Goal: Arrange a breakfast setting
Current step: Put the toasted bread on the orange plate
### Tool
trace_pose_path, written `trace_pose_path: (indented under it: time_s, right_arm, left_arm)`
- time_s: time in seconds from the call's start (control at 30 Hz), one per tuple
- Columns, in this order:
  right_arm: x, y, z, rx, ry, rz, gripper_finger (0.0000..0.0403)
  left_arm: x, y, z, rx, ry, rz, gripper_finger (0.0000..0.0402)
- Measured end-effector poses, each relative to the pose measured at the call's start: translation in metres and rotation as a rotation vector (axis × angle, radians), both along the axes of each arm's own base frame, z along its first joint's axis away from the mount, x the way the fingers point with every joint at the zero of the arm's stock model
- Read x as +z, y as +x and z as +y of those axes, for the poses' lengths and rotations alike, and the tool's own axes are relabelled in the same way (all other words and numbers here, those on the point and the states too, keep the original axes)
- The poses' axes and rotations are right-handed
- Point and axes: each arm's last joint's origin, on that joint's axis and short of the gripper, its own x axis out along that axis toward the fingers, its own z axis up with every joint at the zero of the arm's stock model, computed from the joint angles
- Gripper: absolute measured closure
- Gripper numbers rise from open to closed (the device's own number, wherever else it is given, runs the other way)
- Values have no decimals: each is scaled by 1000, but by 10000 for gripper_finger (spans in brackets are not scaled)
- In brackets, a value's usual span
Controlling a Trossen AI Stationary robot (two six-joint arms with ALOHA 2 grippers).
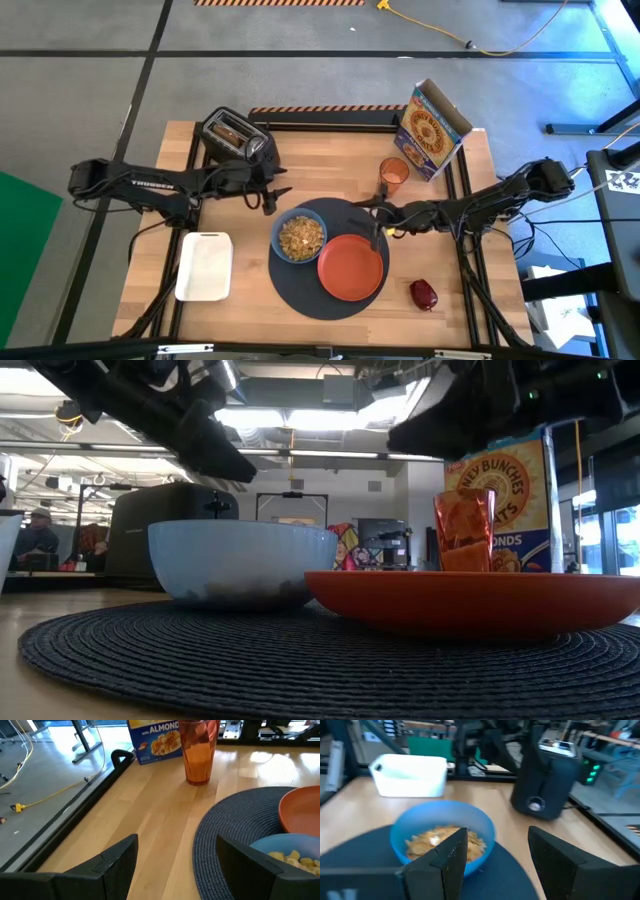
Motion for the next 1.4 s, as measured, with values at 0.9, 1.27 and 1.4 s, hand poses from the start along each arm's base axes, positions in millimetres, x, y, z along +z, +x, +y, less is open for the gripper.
trace_pose_path:
  time_s: [0.9, 1.27, 1.4]
  right_arm:
    - [-1, -1, -3, 14, -72, 1, 204]
    - [1, 0, -4, -19, -76, -19, 204]
    - [4, 0, -7, -114, -64, -51, 204]
  left_arm:
    - [4, 27, -14, -295, -57, -216, 140]
    - [4, 27, -11, -203, -35, -215, 140]
    - [16, 18, -6, -69, 44, -224, 140]
